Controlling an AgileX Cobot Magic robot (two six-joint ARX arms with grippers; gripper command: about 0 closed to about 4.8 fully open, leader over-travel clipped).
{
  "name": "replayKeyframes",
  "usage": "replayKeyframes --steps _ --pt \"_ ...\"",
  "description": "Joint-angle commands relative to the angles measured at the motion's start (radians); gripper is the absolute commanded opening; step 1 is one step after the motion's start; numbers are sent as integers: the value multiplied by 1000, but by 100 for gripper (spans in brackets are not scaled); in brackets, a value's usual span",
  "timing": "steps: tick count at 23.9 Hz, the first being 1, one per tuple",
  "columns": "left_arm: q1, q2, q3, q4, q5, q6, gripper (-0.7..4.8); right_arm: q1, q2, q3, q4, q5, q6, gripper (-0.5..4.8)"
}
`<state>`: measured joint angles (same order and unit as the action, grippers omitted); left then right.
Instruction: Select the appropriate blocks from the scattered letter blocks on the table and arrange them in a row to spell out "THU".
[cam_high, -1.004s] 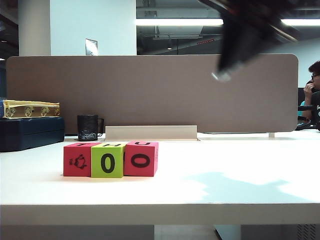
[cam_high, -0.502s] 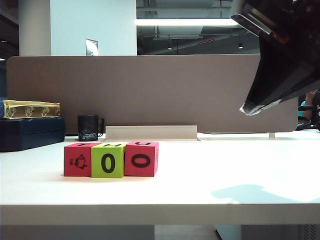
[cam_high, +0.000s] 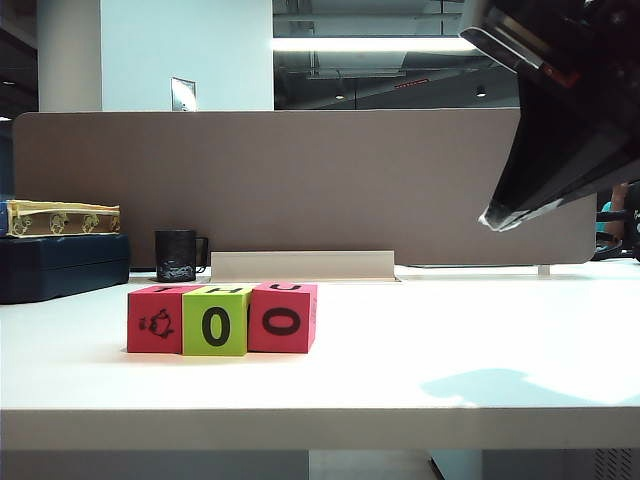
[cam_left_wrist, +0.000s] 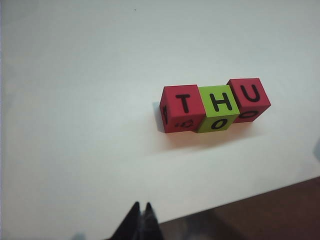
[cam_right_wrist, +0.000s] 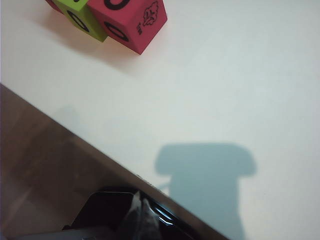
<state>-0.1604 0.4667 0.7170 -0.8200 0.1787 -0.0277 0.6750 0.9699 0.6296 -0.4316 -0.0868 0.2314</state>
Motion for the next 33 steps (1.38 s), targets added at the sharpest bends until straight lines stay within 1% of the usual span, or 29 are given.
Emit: replayKeyframes --steps 1,2,3,4,6,7,8,10,13,15,16,18,19,21,23,27,33 --pt "2 0 3 8 0 -3 -5 0 -2 3 11 3 3 -5" --pt "2 -1 3 13 -2 11 -5 0 -2 3 11 3 3 -5" --pt "4 -6 1 23 -24 59 -5 0 -2 3 11 3 3 -5" --pt "9 -18 -2 30 -42 76 -5 0 -2 3 11 3 3 -5" --pt "25 -60 -39 112 -67 72 -5 0 -2 3 11 2 3 -5" --pt "39 -88 -69 171 -66 72 -5 0 -2 3 10 3 3 -5" --pt "58 -126 -117 263 -63 67 -5 0 -2 3 11 3 3 -5" --pt "131 -261 -323 593 -63 10 -5 -1 -2 3 13 2 3 -5" --pt "170 -361 -462 710 -63 -43 -5 -1 -2 3 14 3 3 -5" --pt "178 -415 -535 730 -66 -57 -5 -1 -2 3 14 3 3 -5" --pt "179 -453 -600 743 -66 -58 -5 -1 -2 3 14 3 3 -5" --pt "180 -464 -680 778 -71 -59 -5 -1 -2 3 14 3 3 -5" --pt "183 -464 -713 775 -71 -58 -5 -1 -2 3 14 3 3 -5" --pt "187 -464 -711 729 -92 -59 -5 -1 -2 3 17 2 3 -5" --pt "187 -464 -711 725 -116 -53 -5 -1 -2 3 17 3 3 -5" --pt "186 -464 -711 701 -108 -58 -5 -1 -2 3 18 3 3 -5" --pt "186 -464 -711 701 -108 -58 -5 -1 -2 3 18 3 3 -5"
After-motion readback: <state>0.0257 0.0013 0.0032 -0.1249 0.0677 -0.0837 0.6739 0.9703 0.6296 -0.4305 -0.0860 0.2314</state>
